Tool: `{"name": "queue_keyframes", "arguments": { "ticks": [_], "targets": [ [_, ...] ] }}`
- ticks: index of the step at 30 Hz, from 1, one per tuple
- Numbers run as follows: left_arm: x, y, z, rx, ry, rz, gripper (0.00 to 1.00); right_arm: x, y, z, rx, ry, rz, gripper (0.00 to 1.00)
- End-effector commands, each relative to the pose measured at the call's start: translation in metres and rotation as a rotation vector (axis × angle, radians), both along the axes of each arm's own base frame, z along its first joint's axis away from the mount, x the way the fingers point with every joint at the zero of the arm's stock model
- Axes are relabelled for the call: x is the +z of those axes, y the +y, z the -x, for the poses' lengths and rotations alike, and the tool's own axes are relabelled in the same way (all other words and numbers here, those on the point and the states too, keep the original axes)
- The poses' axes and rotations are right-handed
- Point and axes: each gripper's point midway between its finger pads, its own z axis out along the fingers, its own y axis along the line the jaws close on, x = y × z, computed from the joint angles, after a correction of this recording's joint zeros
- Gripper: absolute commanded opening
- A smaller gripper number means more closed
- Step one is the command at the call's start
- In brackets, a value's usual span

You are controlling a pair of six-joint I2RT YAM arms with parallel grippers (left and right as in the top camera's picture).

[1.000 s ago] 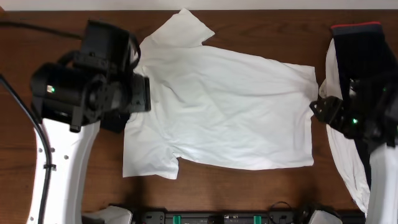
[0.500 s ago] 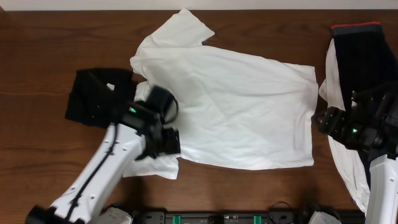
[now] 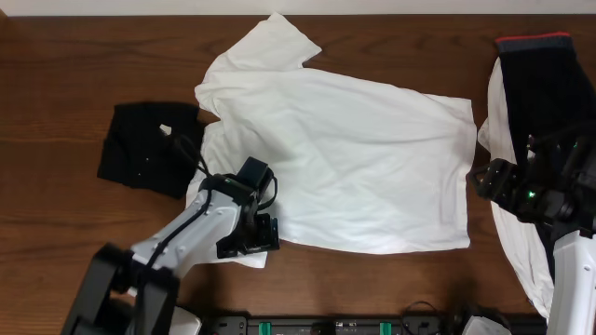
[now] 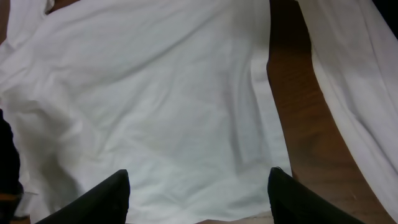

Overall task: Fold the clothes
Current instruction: 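Move the left gripper to the shirt's lower left hem and grasp it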

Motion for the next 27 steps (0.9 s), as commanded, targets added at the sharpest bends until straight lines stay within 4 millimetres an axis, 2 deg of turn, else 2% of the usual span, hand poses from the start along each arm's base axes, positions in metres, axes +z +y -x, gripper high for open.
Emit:
{"name": "queue_keyframes", "arguments": {
  "ticks": [1, 2, 4, 6, 8, 11, 13, 18, 20, 23, 27],
  "targets": [
    [-0.011, 0.001, 0.009, -0.032, 0.061, -0.008, 0.64, 0.002, -0.002, -0.002, -0.003, -0.005, 0.005, 0.69],
    [-0.014, 0.002, 0.011, -0.036, 0.075, -0.013, 0.54, 0.002, -0.002, -0.002, -0.003, -0.006, 0.005, 0.69],
    [-0.016, 0.002, 0.017, -0.033, 0.112, -0.012, 0.2, 0.002, -0.002, -0.002, -0.003, -0.007, 0.006, 0.69],
    [-0.014, 0.001, 0.019, -0.034, 0.123, -0.007, 0.06, 0.002, -0.002, -0.002, -0.003, -0.007, 0.006, 0.69],
    [-0.004, 0.0, 0.014, -0.044, 0.115, -0.001, 0.06, 0.002, -0.003, -0.003, -0.003, -0.009, 0.008, 0.69],
    [0.025, -0.006, -0.002, -0.064, 0.064, 0.028, 0.06, 0.002, -0.002, -0.002, -0.003, -0.005, 0.006, 0.65],
    [0.053, -0.009, -0.02, -0.089, -0.009, 0.05, 0.06, 0.001, -0.001, 0.0, -0.003, 0.004, 0.002, 0.64],
    [0.127, -0.004, -0.073, -0.129, -0.281, 0.012, 0.06, -0.008, 0.004, 0.012, 0.019, 0.071, -0.017, 0.65],
    [0.147, -0.002, -0.087, -0.123, -0.364, 0.0, 0.06, -0.013, 0.007, 0.018, 0.03, 0.106, -0.029, 0.66],
    [0.162, 0.004, -0.098, -0.117, -0.432, -0.038, 0.06, -0.022, 0.012, 0.027, 0.065, 0.169, -0.046, 0.67],
    [0.165, 0.015, -0.108, -0.111, -0.477, -0.113, 0.06, -0.034, 0.031, 0.037, 0.178, 0.228, -0.057, 0.66]
  ]
}}
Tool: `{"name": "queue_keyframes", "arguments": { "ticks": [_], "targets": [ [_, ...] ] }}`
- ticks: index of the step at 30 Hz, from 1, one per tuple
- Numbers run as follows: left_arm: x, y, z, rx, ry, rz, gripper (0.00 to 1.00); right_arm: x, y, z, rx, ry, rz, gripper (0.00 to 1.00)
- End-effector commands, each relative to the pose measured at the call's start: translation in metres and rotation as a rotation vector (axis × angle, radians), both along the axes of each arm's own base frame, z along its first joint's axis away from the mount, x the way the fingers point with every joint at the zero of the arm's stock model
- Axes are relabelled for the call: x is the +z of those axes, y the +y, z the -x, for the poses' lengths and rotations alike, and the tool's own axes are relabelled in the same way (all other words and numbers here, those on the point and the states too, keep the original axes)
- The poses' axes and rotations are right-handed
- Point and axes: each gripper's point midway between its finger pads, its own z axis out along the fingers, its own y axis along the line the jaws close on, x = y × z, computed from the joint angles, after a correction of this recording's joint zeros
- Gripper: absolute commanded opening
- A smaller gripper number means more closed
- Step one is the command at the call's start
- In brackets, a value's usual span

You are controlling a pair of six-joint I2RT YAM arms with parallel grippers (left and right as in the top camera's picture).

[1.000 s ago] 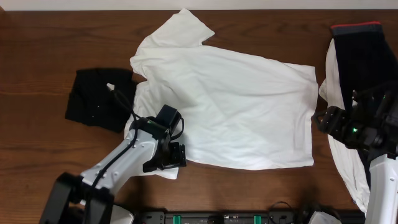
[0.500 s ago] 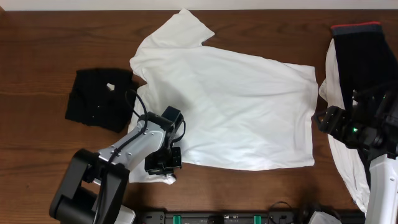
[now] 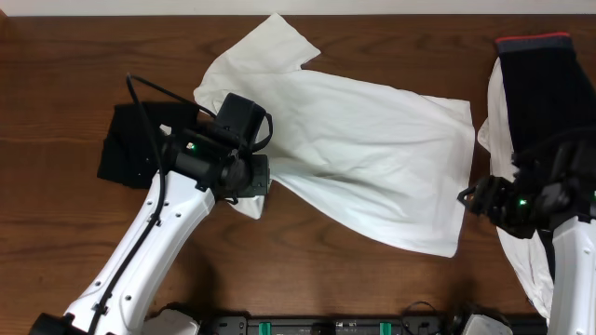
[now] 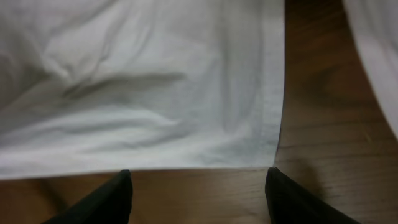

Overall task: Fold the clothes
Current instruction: 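Move the left gripper to the shirt's lower left hem and grasp it, then grasp the lower right hem with the right gripper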

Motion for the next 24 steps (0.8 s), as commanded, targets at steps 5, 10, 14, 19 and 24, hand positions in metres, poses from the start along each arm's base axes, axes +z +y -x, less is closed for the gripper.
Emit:
{"name": "queue_keyframes", "arguments": {
  "ticks": [5, 10, 14, 19, 24],
  "targets": [
    [0.007, 0.032, -0.026, 0.049, -0.124, -0.186, 0.06, -0.026, 0.041, 0.012, 0.234, 0.049, -0.017, 0.68],
    [0.012, 0.042, -0.035, 0.076, -0.178, -0.246, 0.06, -0.053, 0.066, 0.024, 0.32, 0.094, -0.022, 0.68],
    [0.013, 0.046, -0.037, 0.086, -0.18, -0.251, 0.06, -0.079, 0.072, 0.035, 0.271, 0.161, -0.008, 0.68],
    [0.013, 0.056, -0.039, 0.12, -0.176, -0.253, 0.06, -0.104, 0.071, 0.044, 0.211, 0.208, 0.041, 0.68],
    [0.013, 0.059, -0.04, 0.129, -0.175, -0.254, 0.06, -0.123, 0.071, 0.047, 0.148, 0.215, 0.079, 0.66]
  ]
}}
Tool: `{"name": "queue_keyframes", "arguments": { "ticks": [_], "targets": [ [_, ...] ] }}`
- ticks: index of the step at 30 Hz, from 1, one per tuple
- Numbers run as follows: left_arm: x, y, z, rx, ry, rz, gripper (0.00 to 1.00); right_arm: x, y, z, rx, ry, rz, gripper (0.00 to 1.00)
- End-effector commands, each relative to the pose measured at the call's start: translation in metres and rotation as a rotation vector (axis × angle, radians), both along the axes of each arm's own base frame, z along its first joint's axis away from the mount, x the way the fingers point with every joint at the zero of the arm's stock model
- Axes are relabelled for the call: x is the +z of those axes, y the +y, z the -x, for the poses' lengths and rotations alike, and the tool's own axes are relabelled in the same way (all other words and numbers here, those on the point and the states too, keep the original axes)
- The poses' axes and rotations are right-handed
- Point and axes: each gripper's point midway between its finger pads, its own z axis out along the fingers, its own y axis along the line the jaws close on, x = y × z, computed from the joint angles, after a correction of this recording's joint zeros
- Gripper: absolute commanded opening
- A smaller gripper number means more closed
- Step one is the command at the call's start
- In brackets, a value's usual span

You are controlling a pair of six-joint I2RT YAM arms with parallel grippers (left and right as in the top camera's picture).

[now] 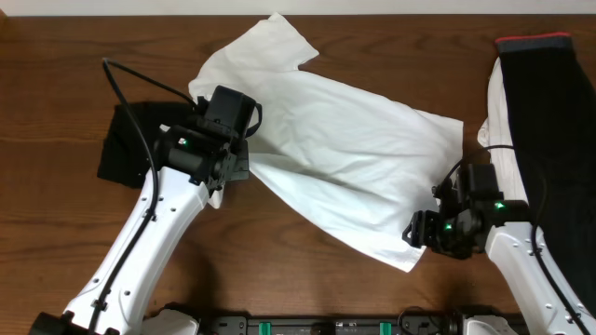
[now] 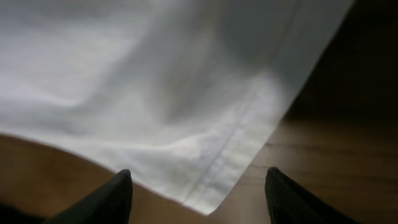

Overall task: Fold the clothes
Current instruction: 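Grasp the lower right hem with the right gripper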

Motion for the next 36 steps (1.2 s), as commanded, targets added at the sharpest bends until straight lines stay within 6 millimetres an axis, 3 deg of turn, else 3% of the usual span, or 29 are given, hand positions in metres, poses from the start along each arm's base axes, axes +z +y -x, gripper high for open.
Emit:
{"name": "queue_keyframes", "arguments": {
  "ticks": [1, 5, 10, 17, 18, 21, 23, 26, 30, 36],
  "targets": [
    [0.003, 0.006, -0.003, 0.003, -0.012, -0.03, 0.06, -0.013, -0.001, 0.004, -0.084, 0.028, 0.037, 0.64],
    [0.003, 0.006, -0.003, 0.003, -0.012, -0.03, 0.06, -0.022, 0.007, 0.003, -0.09, 0.004, 0.029, 0.62],
    [0.003, 0.006, -0.003, 0.003, -0.012, -0.03, 0.06, -0.034, 0.016, 0.004, -0.126, 0.017, 0.019, 0.5],
    [0.003, 0.006, -0.002, 0.003, -0.007, -0.031, 0.06, -0.042, 0.024, 0.011, -0.154, 0.078, 0.008, 0.47],
    [0.002, 0.006, -0.001, 0.003, -0.004, -0.033, 0.06, -0.042, 0.024, 0.011, -0.157, 0.078, 0.009, 0.43],
    [0.002, 0.007, -0.001, 0.003, -0.004, -0.033, 0.06, -0.042, 0.024, 0.011, -0.156, 0.079, 0.009, 0.12],
    [0.002, 0.006, -0.001, 0.003, -0.005, -0.032, 0.06, -0.041, 0.026, 0.012, -0.154, 0.086, -0.004, 0.02],
    [0.002, 0.006, -0.001, 0.003, -0.005, -0.032, 0.07, -0.038, 0.033, 0.013, -0.136, 0.091, -0.045, 0.01],
    [0.002, 0.007, -0.001, 0.003, -0.001, -0.034, 0.06, -0.02, 0.043, 0.002, -0.093, 0.065, -0.097, 0.01],
    [0.001, 0.008, 0.002, 0.002, 0.013, -0.039, 0.06, 0.054, 0.06, -0.017, -0.001, 0.022, -0.18, 0.01]
  ]
}}
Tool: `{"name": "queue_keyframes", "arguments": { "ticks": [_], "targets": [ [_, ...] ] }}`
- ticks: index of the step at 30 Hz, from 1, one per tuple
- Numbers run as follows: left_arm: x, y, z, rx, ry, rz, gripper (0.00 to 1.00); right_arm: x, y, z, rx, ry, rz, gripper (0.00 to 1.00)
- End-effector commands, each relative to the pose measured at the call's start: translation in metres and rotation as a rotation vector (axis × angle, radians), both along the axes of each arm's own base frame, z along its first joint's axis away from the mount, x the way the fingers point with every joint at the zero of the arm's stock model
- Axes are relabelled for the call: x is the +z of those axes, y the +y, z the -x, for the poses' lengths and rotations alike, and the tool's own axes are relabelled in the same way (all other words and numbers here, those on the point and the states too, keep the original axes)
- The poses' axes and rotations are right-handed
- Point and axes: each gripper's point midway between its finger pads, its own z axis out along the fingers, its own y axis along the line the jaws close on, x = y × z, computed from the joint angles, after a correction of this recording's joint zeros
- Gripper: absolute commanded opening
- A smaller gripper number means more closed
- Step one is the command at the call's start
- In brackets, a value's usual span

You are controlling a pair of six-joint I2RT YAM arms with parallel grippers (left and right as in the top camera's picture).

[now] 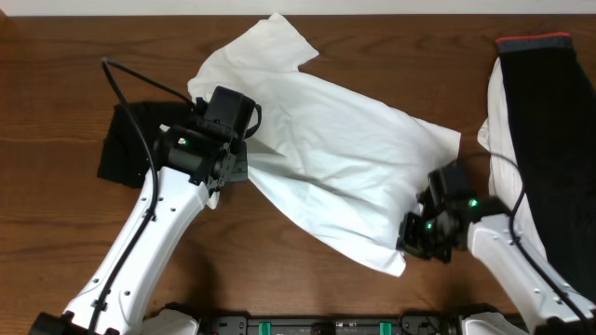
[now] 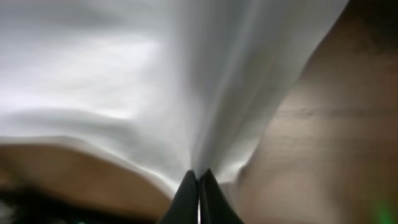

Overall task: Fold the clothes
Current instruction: 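Grasp the lower right hem with the right gripper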

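A white T-shirt (image 1: 335, 158) lies slantwise across the middle of the table, its lower half drawn in and creased. My left gripper (image 1: 230, 166) sits at the shirt's left edge beside the lower sleeve, with cloth gathered at its fingers. My right gripper (image 1: 416, 244) is at the shirt's lower right hem corner. In the right wrist view the right gripper (image 2: 199, 175) is shut on the white cloth (image 2: 155, 81), which fans out from the closed tips above the wood.
A folded black garment (image 1: 135, 149) lies left of the shirt, partly under the left arm. At the right edge a black garment with a red band (image 1: 545, 102) lies on a white one (image 1: 510, 237). A cable arcs over the left arm.
My right gripper was open with the hem corner between its fingers; now it is shut on that corner, and the corner sits slightly further left. The left arm has not moved.
The shirt lay flat, my left gripper at its lower left hem and my right gripper open off its right side. Then the left gripper was up near the sleeve with that corner, the right at the lower right hem. It stood open over the corner, now shut on it.
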Motion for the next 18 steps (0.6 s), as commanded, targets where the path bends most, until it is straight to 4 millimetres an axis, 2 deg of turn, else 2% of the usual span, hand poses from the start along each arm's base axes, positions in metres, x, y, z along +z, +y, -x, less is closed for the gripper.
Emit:
{"name": "queue_keyframes", "arguments": {
  "ticks": [1, 3, 7, 10, 14, 18],
  "targets": [
    [0.002, 0.004, -0.001, -0.002, -0.003, -0.022, 0.06, 0.057, 0.018, -0.029, 0.076, -0.139, -0.087, 0.01],
    [0.002, 0.004, -0.002, -0.002, -0.003, -0.022, 0.06, 0.079, 0.017, -0.042, 0.101, -0.198, -0.073, 0.01],
    [0.002, 0.004, -0.002, -0.002, -0.003, -0.022, 0.07, 0.089, 0.004, -0.064, 0.063, -0.277, 0.004, 0.02],
    [0.002, 0.004, -0.001, -0.002, -0.003, -0.023, 0.07, 0.079, -0.01, -0.076, 0.014, -0.276, 0.062, 0.02],
    [0.002, 0.004, -0.001, -0.002, -0.003, -0.023, 0.07, 0.055, -0.026, -0.098, -0.033, -0.255, 0.108, 0.01],
    [0.002, 0.004, -0.001, -0.002, -0.002, -0.023, 0.07, 0.033, -0.035, -0.135, -0.065, -0.299, 0.111, 0.01]
  ]
}}
